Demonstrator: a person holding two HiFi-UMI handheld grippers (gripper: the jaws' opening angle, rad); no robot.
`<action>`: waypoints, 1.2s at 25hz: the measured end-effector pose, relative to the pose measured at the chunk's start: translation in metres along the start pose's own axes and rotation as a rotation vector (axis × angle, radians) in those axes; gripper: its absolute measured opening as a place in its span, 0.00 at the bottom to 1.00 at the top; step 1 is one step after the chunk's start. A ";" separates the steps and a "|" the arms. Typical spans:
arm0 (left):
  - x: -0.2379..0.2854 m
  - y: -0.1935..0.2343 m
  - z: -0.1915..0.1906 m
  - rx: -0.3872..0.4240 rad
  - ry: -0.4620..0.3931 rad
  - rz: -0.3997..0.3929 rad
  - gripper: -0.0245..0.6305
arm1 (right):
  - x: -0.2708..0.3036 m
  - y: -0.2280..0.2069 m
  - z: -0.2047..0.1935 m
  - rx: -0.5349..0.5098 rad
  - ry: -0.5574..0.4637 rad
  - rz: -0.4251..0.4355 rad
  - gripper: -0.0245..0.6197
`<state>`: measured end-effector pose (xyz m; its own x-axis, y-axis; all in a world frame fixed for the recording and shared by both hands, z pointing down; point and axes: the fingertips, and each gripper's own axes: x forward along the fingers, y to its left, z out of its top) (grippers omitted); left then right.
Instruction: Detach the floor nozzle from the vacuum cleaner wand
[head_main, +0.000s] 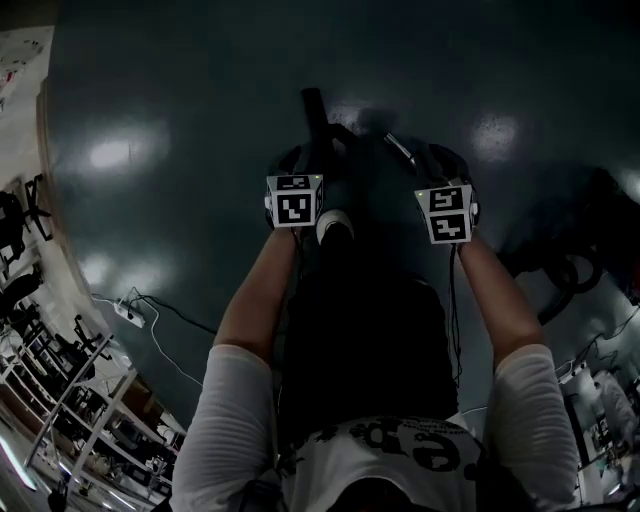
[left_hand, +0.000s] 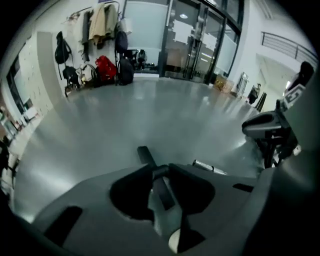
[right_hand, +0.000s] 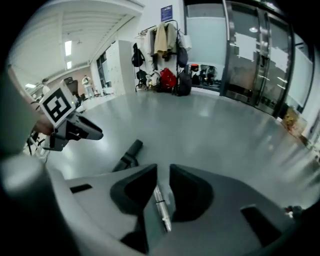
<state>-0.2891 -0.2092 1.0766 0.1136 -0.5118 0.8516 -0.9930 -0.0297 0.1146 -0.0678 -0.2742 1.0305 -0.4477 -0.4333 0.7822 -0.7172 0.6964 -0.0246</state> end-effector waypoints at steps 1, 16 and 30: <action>-0.025 0.000 0.013 0.020 0.002 0.023 0.14 | -0.026 -0.003 0.016 0.035 -0.009 -0.025 0.12; -0.541 -0.189 0.178 -0.296 -0.387 -0.046 0.04 | -0.531 0.019 0.228 0.032 -0.306 -0.025 0.04; -0.809 -0.284 0.146 0.008 -0.671 -0.027 0.04 | -0.776 0.076 0.217 0.051 -0.563 -0.009 0.04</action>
<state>-0.1037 0.0880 0.2806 0.0951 -0.9336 0.3454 -0.9906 -0.0546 0.1252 0.1091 -0.0086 0.2865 -0.6474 -0.6872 0.3296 -0.7409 0.6690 -0.0603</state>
